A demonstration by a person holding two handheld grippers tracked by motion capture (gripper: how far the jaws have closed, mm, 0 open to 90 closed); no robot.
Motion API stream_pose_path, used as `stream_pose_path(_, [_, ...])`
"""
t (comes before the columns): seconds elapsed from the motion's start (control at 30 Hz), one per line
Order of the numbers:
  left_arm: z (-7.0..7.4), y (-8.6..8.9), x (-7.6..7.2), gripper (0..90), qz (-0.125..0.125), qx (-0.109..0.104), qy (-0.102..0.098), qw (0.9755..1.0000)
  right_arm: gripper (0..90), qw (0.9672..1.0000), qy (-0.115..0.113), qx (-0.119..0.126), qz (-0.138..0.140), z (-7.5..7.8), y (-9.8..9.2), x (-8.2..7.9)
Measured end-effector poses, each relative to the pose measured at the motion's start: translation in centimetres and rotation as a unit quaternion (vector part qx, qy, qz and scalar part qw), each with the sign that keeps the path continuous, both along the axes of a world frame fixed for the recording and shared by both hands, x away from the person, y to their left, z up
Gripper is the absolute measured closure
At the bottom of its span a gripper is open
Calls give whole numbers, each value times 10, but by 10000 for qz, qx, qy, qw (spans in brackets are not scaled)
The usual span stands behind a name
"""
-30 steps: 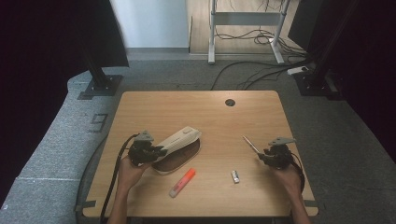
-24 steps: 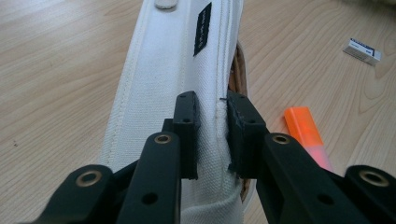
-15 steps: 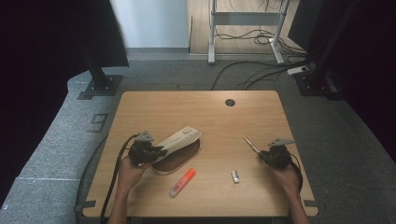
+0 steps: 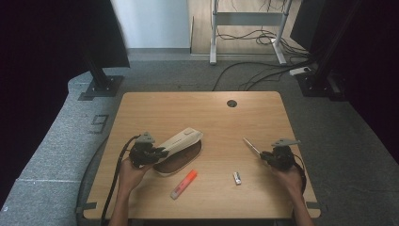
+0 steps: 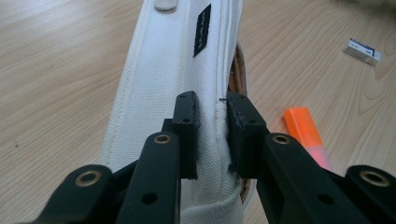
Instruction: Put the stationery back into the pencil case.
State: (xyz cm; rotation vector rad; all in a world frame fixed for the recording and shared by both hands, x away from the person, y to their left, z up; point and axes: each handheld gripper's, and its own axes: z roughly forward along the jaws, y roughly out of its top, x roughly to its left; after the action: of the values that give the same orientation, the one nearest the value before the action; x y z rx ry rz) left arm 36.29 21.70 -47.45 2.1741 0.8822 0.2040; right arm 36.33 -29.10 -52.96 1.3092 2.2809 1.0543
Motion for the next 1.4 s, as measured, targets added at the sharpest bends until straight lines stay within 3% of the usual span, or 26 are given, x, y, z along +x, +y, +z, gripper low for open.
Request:
stream_pose_path(0.27, [0, 1, 0, 750, 14, -22, 15, 10000, 791, 9997, -104, 163, 152, 15, 3, -1])
stream_pose_path(0.43, [0, 1, 0, 750, 20, -37, 19, 10000, 791, 9988, -223, 227, 374, 27, 16, -6])
stream_pose_path(0.93, [0, 1, 1, 751, 28, -57, 20, 10000, 792, 9952, -307, 223, 899, 33, 55, -10])
stream_pose_path(1.4, [0, 2, 1, 757, 101, -160, -21, 9998, 791, 9883, -297, 258, 1471, 32, 96, -13])
